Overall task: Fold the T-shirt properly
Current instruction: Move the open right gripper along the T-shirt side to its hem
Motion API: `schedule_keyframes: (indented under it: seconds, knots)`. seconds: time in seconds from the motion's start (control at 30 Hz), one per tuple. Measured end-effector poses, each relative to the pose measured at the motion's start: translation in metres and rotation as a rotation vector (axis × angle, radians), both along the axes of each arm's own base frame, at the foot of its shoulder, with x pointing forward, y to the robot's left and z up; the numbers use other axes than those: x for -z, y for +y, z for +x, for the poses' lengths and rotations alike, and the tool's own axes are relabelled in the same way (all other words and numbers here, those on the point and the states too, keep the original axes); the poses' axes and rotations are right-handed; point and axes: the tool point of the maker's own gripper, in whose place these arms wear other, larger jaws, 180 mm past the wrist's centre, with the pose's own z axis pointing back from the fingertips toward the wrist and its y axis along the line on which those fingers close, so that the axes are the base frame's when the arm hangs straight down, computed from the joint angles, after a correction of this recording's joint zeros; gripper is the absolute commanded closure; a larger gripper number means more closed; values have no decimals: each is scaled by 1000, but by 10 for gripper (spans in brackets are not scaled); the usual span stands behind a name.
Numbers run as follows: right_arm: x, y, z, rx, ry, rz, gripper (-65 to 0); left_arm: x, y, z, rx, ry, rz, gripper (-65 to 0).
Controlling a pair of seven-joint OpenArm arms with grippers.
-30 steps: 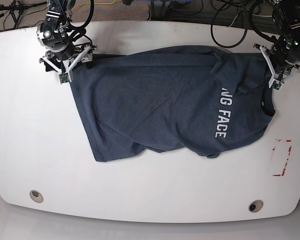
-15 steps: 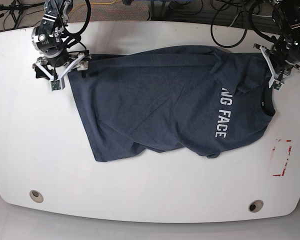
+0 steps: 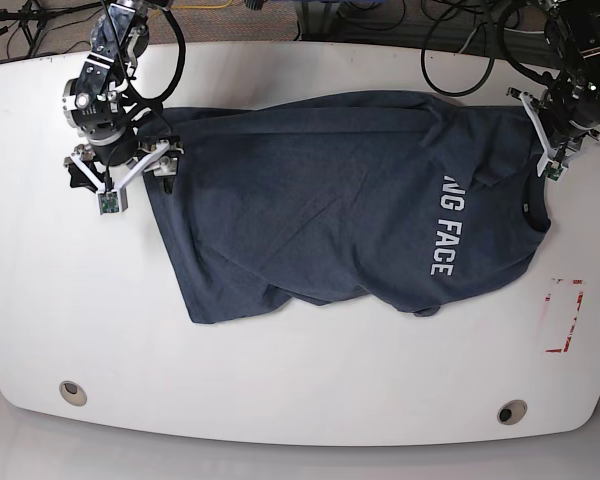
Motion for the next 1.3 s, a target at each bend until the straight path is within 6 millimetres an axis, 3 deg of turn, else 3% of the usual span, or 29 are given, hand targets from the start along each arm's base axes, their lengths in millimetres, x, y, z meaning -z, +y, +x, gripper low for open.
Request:
schedule_keyframes:
  seconds: [0.27,0.37,0.63,1.3]
  knots:
    - [-6,-2,36,0,-41,24,-585,0,0,0,1,-1,1,0]
    - [-6,-6,39,3,-41,19,-585,0,0,0,1,0,1,0]
    - [20,-3,36,11,38,58,-585,0,1,0,0,-1,1,0]
    - [-6,-17,165,36,-58,191,-585,0,0,0,0,-3,-3,0]
